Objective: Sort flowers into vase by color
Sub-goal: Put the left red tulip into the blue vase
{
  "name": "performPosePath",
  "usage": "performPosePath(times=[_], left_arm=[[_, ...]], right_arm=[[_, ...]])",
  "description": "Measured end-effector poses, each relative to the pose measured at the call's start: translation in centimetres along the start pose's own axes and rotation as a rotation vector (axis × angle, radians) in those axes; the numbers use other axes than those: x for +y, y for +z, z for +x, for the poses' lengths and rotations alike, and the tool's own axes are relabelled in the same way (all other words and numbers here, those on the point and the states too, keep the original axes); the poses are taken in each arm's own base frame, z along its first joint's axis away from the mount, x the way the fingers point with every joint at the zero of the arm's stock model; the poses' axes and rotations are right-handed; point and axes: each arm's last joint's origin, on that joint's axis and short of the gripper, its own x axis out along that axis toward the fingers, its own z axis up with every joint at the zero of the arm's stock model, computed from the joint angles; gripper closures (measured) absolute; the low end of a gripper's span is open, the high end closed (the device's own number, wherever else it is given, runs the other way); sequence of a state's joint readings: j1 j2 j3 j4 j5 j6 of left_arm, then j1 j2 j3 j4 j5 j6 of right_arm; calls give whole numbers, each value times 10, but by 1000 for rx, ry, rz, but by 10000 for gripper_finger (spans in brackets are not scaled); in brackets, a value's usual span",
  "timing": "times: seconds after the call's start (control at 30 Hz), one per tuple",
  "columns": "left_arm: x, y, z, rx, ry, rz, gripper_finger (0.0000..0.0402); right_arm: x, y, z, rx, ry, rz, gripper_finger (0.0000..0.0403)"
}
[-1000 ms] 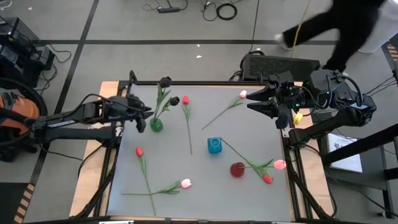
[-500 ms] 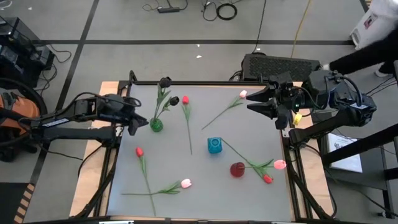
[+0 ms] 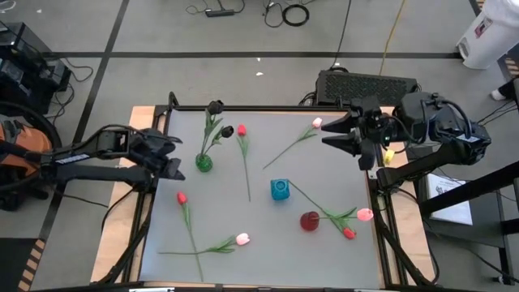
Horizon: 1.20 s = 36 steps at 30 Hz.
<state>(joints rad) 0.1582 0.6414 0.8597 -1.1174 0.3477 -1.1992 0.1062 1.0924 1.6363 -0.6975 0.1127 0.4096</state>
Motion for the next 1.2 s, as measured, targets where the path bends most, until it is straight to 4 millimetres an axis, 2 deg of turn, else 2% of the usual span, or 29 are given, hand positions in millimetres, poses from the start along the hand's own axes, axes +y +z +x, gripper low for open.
performPosePath(times=[0.2, 0.37, 0.57, 0.8, 1.0, 1.2], left_arm=[[-1, -6, 5, 48, 48, -100, 283], [-8, -8, 18, 71, 115, -165, 283], [-25, -15, 45, 137, 174, -228, 283], [-38, -37, 79, 202, 301, -299, 283], [-38, -60, 102, 111, 406, -363, 283], [-36, -73, 120, 2, 463, -420, 283]], right_arm=[[-2, -6, 0, 61, -19, -30, 218], [-4, -10, -1, 109, -37, -65, 218], [-6, -14, -1, 145, -50, -100, 218], [-8, -19, -2, 201, -65, -133, 218], [-10, -23, -3, 245, -76, -167, 218], [-10, -24, -4, 260, -73, -196, 218]])
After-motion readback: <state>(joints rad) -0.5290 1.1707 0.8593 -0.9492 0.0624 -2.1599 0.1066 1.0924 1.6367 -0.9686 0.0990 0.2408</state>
